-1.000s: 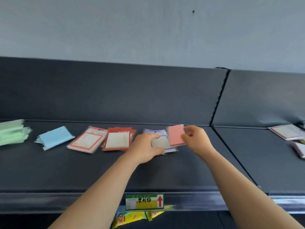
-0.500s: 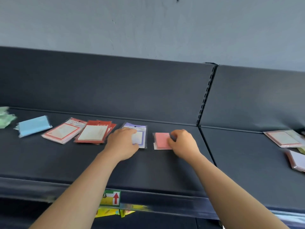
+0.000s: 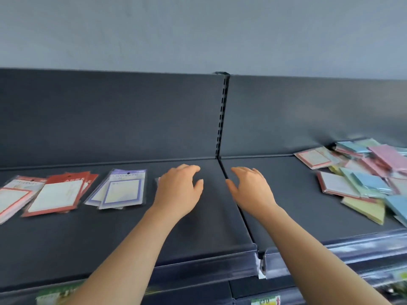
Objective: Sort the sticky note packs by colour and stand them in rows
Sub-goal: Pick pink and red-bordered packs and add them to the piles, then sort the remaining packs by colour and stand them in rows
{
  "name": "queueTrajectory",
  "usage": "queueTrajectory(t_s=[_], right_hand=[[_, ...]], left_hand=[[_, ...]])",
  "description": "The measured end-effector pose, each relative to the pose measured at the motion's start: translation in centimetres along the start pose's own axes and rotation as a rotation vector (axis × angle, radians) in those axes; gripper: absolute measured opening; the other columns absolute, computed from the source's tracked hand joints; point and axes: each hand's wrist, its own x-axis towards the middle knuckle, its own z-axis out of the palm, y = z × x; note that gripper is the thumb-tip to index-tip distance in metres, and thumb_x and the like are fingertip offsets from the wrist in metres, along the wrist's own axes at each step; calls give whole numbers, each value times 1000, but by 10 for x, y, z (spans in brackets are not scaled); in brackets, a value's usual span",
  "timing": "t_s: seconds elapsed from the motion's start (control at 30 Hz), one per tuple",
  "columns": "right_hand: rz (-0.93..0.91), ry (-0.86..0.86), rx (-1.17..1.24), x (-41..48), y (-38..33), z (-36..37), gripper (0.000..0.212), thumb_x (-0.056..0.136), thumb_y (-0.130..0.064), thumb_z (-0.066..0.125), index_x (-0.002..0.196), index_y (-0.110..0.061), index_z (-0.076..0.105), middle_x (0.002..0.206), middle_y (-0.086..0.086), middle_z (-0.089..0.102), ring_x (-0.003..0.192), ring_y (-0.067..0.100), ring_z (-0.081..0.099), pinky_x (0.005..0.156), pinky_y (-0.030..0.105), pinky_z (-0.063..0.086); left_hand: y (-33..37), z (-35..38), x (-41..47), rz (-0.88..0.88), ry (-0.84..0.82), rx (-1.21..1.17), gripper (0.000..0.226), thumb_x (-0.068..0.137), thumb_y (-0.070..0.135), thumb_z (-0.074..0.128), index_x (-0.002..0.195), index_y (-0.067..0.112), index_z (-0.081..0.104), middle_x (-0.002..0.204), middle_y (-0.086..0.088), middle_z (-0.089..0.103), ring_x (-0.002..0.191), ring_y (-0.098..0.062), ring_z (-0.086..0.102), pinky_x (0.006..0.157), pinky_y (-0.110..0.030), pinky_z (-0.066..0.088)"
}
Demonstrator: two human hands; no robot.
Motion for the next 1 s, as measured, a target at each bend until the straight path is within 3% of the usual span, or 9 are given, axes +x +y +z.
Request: queueTrajectory(t_s=[0.17, 0.3, 0.43, 0.57, 0.7, 0.8, 0.87, 0.93, 1.0], right_hand=[[119, 39, -49, -13, 58, -21, 36, 98, -29, 46, 119, -3, 59, 123, 8, 62, 118, 24, 52, 113, 31, 17], [184, 51, -84, -21, 118, -42, 40, 98, -31, 47, 130, -8, 55, 134, 5, 57, 128, 22, 46, 116, 36, 18], [256, 45, -101, -23, 182, -67, 27, 96, -29, 45, 108, -11, 62, 114, 7, 64, 116, 28, 53, 102, 36, 31], [320, -2, -206, -25, 255, -89, 36, 98, -30, 38, 127, -15, 55, 132, 6, 57, 125, 25, 48, 112, 39, 23], [407, -85, -226, -29, 314, -102, 22, 96, -23, 36, 103, -16, 55, 118, 6, 59, 115, 26, 50, 103, 42, 32], [368, -99, -109, -34, 334, -103, 22, 97, -16, 33, 99, -16, 55, 116, 6, 60, 109, 27, 54, 98, 41, 39], [303, -73, -26, -37, 341, -102, 24, 97, -14, 34, 106, -15, 57, 121, 6, 58, 114, 28, 52, 97, 39, 40], [257, -78, 60, -40, 344, -103, 33, 99, -13, 35, 126, -13, 56, 136, 6, 52, 124, 26, 47, 104, 34, 36], [237, -94, 190, -42, 343, -108, 39, 101, -14, 35, 138, -15, 49, 142, 6, 49, 127, 23, 46, 98, 26, 36]], left_hand=[[50, 30, 8, 90, -78, -58, 40, 97, 34, 50, 136, 24, 51, 133, 7, 56, 119, -18, 51, 100, -34, 40], [96, 57, 15, 136, -134, -95, 40, 98, 35, 49, 137, 24, 50, 130, 8, 55, 115, -16, 51, 94, -29, 40], [148, 88, 26, 129, -189, -131, 42, 98, 36, 48, 138, 23, 48, 131, 6, 53, 114, -17, 51, 87, -28, 40], [203, 123, 39, 77, -269, -152, 47, 98, 36, 50, 141, 19, 45, 133, 1, 53, 117, -20, 51, 91, -30, 42], [253, 155, 50, 24, -356, -192, 44, 97, 32, 51, 135, 9, 46, 125, -6, 57, 110, -24, 56, 92, -36, 47], [280, 179, 57, -1, -367, -225, 43, 95, 32, 53, 131, 10, 47, 126, -6, 57, 111, -25, 55, 92, -36, 47], [293, 191, 61, -3, -350, -188, 50, 95, 38, 51, 137, 13, 43, 135, -8, 51, 121, -28, 48, 98, -38, 44], [304, 200, 63, -6, -319, -127, 60, 94, 47, 48, 144, 15, 36, 143, -10, 41, 130, -31, 39, 104, -41, 39], [314, 206, 65, 9, -284, -87, 64, 93, 53, 47, 147, 22, 33, 149, -7, 35, 133, -32, 35, 106, -42, 35]])
